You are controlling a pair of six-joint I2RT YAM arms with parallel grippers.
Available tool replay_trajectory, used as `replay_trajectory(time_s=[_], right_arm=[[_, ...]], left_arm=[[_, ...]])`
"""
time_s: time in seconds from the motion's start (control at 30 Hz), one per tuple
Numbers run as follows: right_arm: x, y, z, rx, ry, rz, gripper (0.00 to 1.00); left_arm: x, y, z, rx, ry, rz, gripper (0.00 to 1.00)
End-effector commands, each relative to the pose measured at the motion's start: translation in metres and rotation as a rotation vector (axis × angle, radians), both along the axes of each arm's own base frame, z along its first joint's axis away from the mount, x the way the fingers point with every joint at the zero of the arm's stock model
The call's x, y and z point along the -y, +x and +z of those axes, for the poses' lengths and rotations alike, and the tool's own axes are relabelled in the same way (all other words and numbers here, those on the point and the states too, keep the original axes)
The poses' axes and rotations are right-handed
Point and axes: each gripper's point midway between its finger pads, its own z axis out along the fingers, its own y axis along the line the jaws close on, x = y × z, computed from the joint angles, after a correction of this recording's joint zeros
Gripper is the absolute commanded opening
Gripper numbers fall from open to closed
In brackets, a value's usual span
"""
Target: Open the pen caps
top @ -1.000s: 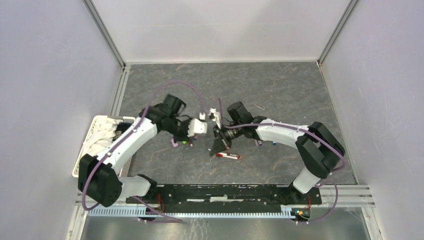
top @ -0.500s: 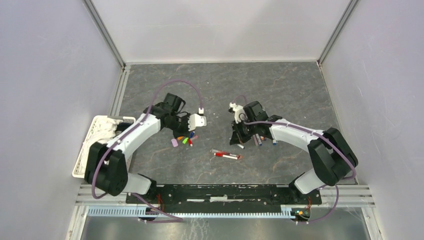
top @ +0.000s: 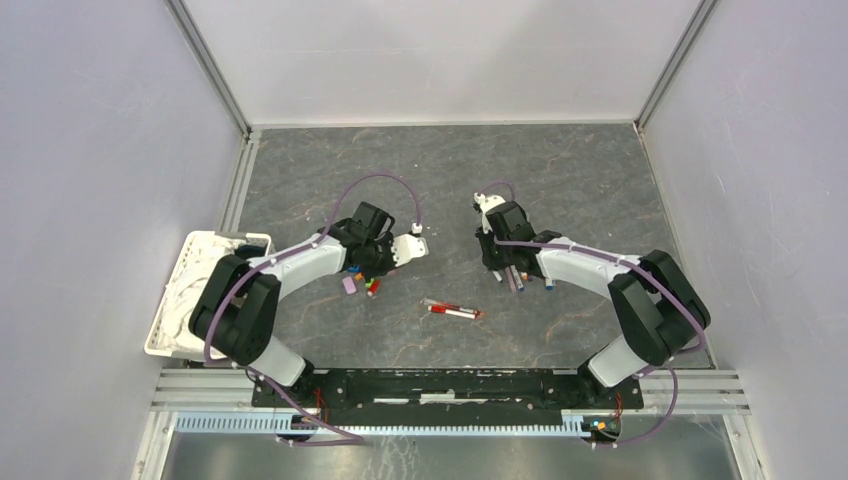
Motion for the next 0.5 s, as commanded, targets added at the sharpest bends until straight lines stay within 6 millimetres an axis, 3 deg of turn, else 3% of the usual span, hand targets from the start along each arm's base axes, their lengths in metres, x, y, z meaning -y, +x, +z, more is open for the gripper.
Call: replay_trajectory(time_s=[0.0, 0.27, 0.47], right_arm=[[0.01, 0.016, -0.004, 0.056, -0.057, -0.064, 0.23], [0.021, 0.013, -0.014, 0.05, -0.112, -0.073, 0.26], [0.033, 0.013, -0.001, 0.094, -0.136, -0.108, 0.26]], left_arm=[[0.0, 0.003, -0.007, 0.019, 0.013, 0.059, 0.16], [0.008, -0.002, 0.023, 0.026, -0.05, 0.049, 0.29], [0.014, -0.012, 0.064, 0.016, -0.105, 0.032, 0.45]])
